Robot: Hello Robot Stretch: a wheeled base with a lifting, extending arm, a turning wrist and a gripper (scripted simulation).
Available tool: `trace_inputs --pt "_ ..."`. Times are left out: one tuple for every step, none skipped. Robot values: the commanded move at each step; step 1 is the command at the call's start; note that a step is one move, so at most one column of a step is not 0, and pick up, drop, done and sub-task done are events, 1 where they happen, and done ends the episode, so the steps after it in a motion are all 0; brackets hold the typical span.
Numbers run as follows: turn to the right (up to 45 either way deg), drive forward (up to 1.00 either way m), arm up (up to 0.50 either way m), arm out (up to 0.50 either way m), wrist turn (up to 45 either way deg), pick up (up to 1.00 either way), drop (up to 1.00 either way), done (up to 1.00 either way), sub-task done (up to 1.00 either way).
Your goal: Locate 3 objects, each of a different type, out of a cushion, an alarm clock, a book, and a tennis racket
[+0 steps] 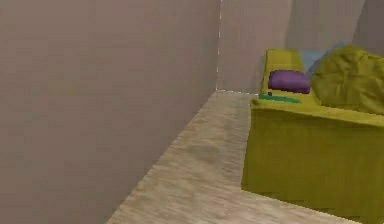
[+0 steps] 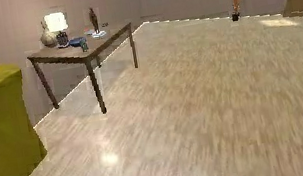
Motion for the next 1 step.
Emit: trace_inputs --pt "0.0 1.00 0.00 0.00 0.0 0.00 0.00 0.00 0.00"
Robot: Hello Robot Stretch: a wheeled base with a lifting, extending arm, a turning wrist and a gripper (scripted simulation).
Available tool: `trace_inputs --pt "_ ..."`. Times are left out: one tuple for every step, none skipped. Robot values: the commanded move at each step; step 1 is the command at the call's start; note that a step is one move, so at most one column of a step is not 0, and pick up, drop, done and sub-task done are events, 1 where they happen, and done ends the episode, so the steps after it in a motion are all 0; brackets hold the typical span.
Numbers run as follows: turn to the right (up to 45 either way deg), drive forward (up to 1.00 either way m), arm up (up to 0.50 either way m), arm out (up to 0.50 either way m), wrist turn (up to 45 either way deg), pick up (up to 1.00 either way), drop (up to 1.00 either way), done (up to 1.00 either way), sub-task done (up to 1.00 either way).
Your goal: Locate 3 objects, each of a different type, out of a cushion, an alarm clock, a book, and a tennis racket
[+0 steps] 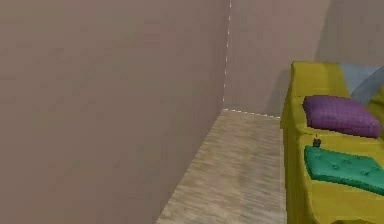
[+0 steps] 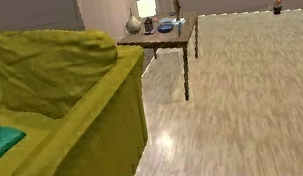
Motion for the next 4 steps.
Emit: trace_inputs --pt "6.0 0.00 0.00 0.00 0.0 0.00 0.00 0.00 0.00" --pt "0.0 0.25 0.00 0.00 0.0 0.00 0.00 0.00 0.00" --pt "42.0 0.00 0.00 0.00 0.0 0.00 0.00 0.00 0.00" --pt "0.0 0.00 0.00 0.00 0.0 0.00 0.00 0.00 1.00"
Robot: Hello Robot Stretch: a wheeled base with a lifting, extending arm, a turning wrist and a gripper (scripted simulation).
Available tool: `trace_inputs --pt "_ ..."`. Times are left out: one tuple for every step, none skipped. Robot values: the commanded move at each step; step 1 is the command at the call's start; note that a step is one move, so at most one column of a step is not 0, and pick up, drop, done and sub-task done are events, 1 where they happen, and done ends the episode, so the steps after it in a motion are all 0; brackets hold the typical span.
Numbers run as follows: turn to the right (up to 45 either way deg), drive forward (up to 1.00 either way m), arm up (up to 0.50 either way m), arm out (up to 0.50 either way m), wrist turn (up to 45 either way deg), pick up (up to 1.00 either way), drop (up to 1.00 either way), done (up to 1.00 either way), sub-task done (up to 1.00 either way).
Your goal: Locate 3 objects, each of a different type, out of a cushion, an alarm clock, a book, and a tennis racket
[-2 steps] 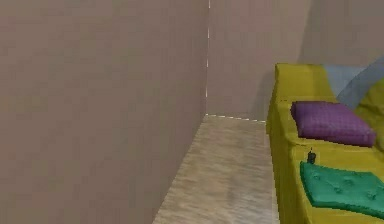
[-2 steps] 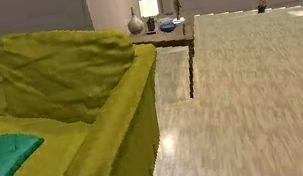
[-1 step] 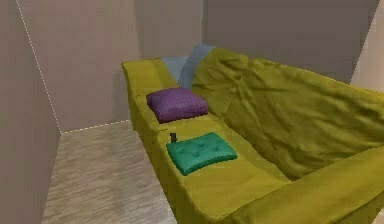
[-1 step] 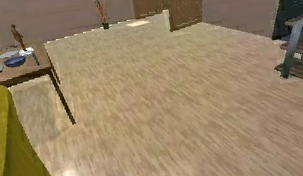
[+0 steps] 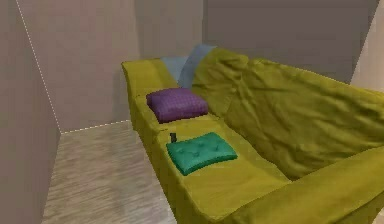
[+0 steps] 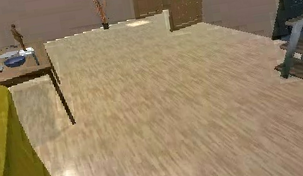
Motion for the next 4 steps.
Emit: trace_inputs --pt "45.0 0.00 0.00 0.00 0.0 0.00 0.00 0.00 0.00" --pt "45.0 0.00 0.00 0.00 0.0 0.00 0.00 0.00 0.00" --pt "36.0 0.00 0.00 0.00 0.0 0.00 0.00 0.00 0.00" --pt "0.0 0.30 0.00 0.00 0.0 0.00 0.00 0.00 0.00"
